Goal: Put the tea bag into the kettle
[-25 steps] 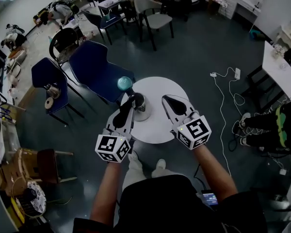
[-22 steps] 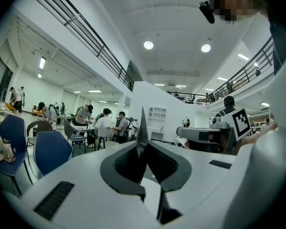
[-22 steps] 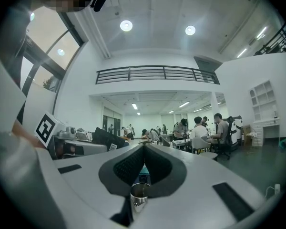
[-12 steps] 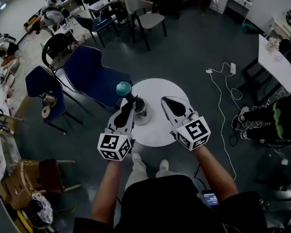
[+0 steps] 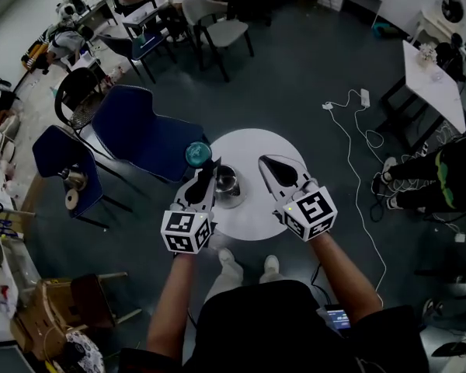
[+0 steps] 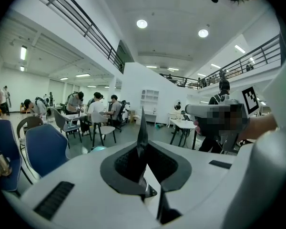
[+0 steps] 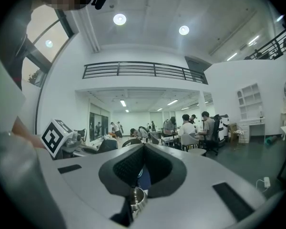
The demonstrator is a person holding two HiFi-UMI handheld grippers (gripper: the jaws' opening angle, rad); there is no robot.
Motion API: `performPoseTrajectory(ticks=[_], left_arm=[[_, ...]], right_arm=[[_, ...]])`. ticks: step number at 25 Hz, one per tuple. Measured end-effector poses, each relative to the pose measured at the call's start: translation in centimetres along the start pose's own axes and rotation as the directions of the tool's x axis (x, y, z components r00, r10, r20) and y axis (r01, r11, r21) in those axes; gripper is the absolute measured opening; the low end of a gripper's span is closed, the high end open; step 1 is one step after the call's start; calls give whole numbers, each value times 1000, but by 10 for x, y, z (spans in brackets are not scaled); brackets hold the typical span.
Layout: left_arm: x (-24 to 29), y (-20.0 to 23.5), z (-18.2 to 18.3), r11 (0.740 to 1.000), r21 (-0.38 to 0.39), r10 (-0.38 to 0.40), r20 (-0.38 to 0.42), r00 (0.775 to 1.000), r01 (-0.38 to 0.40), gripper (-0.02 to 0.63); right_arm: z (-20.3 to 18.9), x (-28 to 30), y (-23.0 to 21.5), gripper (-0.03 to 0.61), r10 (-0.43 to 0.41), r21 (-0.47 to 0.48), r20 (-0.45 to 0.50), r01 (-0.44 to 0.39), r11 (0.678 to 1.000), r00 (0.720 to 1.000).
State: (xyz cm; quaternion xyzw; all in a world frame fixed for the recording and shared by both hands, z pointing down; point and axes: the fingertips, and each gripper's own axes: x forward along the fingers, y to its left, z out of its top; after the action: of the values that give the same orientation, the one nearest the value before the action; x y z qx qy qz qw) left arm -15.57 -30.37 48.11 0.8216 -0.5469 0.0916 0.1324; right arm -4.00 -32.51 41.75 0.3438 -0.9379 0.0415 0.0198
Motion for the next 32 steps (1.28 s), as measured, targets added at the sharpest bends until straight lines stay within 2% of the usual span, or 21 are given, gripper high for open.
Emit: performPoseTrajectory(ticks=[6, 10, 14, 22, 32], left_arm=[[16, 17, -22, 998, 55, -12, -128, 992, 20, 35], [24, 23, -38, 994, 94, -26, -222, 975, 48, 35], [30, 26, -49, 990, 118, -36, -280, 959, 71, 35], [45, 27, -72, 982, 130, -68, -427, 902, 135, 35], [66, 37, -93, 959, 217, -41, -528, 848, 182, 35]], right_arm=[[-5, 12, 1, 18, -26, 3, -7, 26, 1000, 1000], [-9, 18, 2, 18, -39, 4, -15, 39, 999, 999], [-13, 20, 1, 18, -52, 8, -22, 52, 999, 998], [-23, 24, -4, 18, -76, 12, -40, 76, 997, 996], [-34, 34, -15, 18, -110, 31, -50, 112, 993, 993]])
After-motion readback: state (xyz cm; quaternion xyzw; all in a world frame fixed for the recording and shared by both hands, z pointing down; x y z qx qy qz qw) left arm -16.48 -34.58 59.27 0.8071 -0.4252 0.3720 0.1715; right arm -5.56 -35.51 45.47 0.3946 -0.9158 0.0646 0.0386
